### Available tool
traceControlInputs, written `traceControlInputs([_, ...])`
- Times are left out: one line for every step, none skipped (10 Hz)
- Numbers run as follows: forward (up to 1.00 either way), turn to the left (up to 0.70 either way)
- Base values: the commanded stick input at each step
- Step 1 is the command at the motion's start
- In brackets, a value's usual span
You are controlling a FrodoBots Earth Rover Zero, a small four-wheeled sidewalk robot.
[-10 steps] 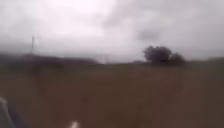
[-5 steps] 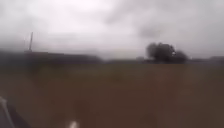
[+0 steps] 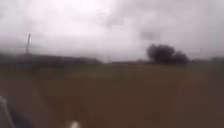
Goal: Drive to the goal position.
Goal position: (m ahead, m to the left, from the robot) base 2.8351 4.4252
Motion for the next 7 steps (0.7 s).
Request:
traceControlInputs([0.70,0.00])
traceControlInputs([0.70,0.00])
traceControlInputs([0.70,0.00])
traceControlInputs([0.70,0.00])
traceControlInputs([0.70,0.00])
traceControlInputs([0.70,0.00])
traceControlInputs([0.70,0.00])
